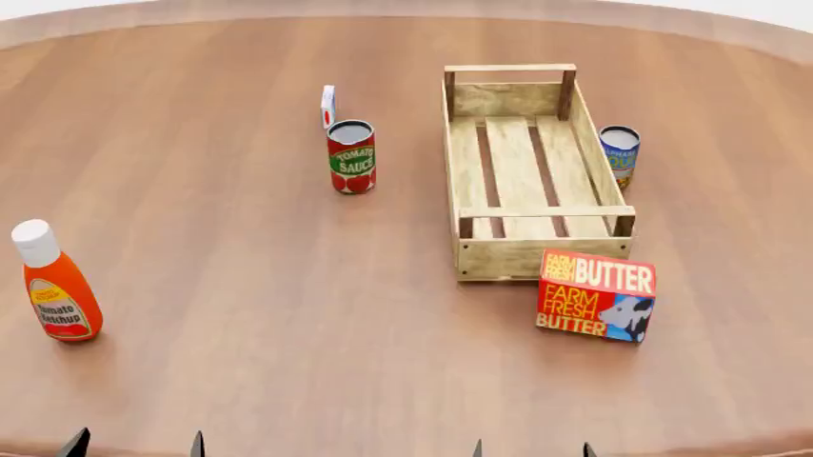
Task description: Pick up the butter and put it in the tray.
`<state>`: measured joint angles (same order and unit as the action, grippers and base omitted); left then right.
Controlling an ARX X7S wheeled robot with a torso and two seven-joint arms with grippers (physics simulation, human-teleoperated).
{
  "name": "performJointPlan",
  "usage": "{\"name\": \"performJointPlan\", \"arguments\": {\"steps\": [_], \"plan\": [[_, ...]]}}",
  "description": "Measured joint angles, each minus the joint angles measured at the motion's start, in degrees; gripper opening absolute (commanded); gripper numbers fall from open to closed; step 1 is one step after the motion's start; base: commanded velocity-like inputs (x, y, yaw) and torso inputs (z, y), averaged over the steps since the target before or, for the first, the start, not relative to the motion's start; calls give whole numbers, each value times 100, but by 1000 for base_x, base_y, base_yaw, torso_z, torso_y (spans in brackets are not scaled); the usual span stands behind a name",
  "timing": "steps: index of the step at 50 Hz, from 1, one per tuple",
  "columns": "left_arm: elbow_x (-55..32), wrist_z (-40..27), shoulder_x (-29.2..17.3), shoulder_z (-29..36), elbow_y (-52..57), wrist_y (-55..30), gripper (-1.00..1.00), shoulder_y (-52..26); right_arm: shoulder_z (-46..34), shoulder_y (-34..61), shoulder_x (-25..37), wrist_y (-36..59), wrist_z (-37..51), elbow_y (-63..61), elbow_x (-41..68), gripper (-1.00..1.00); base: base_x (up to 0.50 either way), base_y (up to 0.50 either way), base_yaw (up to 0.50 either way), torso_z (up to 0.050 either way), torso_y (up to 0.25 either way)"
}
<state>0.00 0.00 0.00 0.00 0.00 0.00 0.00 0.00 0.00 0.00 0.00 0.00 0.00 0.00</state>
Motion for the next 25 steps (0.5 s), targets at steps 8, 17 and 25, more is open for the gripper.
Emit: {"name": "performJointPlan", "arguments": {"steps": [8, 17, 25], "plan": [[-81, -125, -101, 137, -46, -9, 100, -20, -249, 29, 179, -31, 248, 50, 146, 100, 0, 0, 0, 0, 0], [-178, -265, -236, 258, -21, -20, 100, -23, -416, 24, 316, -8, 370, 7, 306, 100, 0, -267, 0, 0, 0], [-251, -371, -315, 353, -22, -12, 100, -32, -501, 37, 411, 34, 445, -12, 408, 100, 8, -500, 0, 0, 0]]}}
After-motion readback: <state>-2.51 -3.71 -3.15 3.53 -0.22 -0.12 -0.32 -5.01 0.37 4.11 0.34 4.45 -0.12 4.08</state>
